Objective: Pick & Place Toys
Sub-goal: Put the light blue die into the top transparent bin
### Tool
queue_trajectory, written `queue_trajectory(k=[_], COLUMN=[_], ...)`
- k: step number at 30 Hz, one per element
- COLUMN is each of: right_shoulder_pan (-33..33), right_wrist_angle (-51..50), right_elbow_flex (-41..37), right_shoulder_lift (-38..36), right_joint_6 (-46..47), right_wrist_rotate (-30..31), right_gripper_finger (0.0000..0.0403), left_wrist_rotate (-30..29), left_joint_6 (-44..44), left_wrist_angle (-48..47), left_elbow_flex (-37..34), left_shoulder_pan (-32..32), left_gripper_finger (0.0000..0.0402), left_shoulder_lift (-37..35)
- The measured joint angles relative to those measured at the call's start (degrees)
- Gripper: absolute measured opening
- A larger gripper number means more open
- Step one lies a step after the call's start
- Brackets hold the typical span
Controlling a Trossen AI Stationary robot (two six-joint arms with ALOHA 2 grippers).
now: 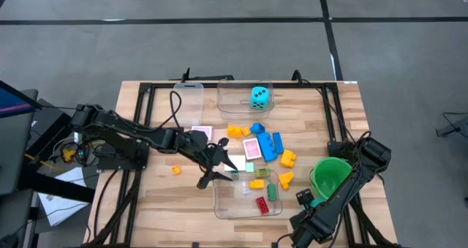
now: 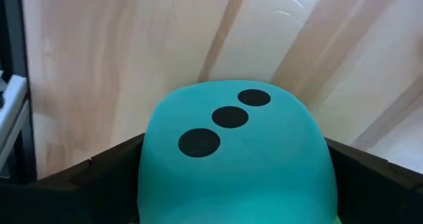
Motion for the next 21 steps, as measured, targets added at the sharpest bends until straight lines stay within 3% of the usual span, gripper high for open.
queue_trajectory(k=[7, 12, 21], right_shoulder_pan=[-0.1, -0.1, -1.8], right_wrist_angle=[0.2, 1.4, 2.2], right_elbow_flex=[0.0, 0.9, 11.2], right_shoulder_lift=[0.0, 0.0, 0.0], right_joint_6=[0.0, 0.0, 0.0], right_wrist_rotate=[-0.5, -0.7, 0.2], right_gripper_finger=[0.0351, 0.0362, 0.0349], left_wrist_rotate=[0.0, 0.0, 0.0], left_joint_6=[0.0, 0.0, 0.0], left_wrist_angle=[0.0, 0.0, 0.0], left_elbow_flex=[0.0, 0.0, 0.0], left_shoulder_pan=[0.0, 0.0, 0.0], left_gripper_finger=[0.0191, 0.0191, 0.0191], left_shoulder_lift=[0.0, 0.0, 0.0])
